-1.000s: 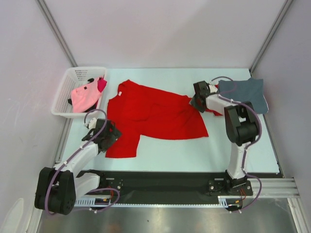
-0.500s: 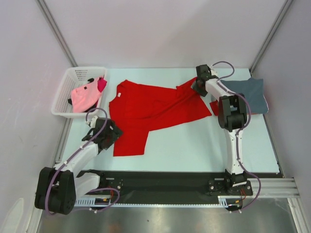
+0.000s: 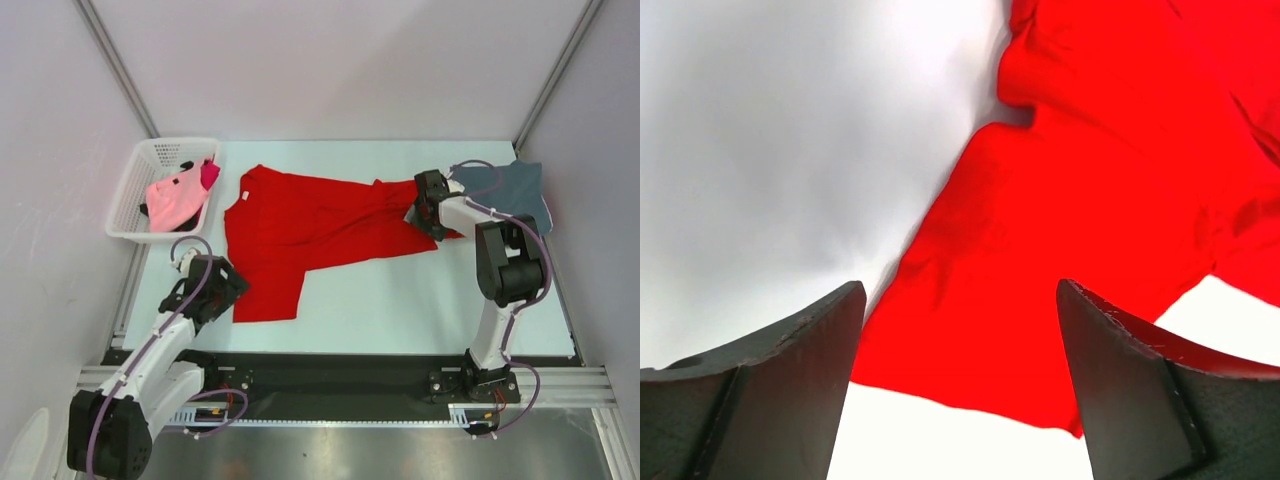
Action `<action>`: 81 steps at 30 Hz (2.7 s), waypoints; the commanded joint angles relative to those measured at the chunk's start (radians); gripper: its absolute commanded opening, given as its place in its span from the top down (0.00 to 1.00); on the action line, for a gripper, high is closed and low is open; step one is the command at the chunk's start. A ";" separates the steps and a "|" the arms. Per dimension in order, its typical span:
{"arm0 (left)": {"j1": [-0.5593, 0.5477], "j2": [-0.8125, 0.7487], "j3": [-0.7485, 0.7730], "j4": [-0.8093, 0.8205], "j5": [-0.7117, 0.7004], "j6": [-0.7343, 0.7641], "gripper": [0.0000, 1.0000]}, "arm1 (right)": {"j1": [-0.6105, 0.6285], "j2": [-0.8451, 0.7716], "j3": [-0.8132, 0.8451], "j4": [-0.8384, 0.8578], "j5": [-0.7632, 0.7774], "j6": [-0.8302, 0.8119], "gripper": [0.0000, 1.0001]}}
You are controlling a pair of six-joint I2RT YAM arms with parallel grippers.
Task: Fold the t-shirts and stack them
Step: Flatten the tshirt out
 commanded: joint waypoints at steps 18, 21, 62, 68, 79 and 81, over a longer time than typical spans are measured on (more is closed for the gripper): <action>-0.005 -0.042 -0.027 -0.052 -0.002 -0.010 0.20 | 0.001 -0.246 -0.341 0.109 0.058 0.019 0.42; -0.005 -0.051 -0.034 -0.055 -0.006 -0.030 0.21 | -0.007 -0.266 -0.382 0.171 0.041 0.035 0.46; -0.147 0.032 0.032 -0.160 -0.122 -0.158 0.77 | 0.025 -0.344 -0.405 0.160 0.138 0.065 1.00; -0.147 0.078 0.059 -0.095 -0.121 -0.112 1.00 | 0.041 -0.377 -0.407 0.149 0.174 0.059 1.00; -0.146 0.086 0.312 -0.074 -0.104 0.017 0.99 | 0.044 -0.516 -0.497 0.288 0.086 0.024 1.00; -0.140 0.101 0.398 -0.060 -0.107 0.040 1.00 | 0.041 -0.547 -0.513 0.321 0.067 0.007 1.00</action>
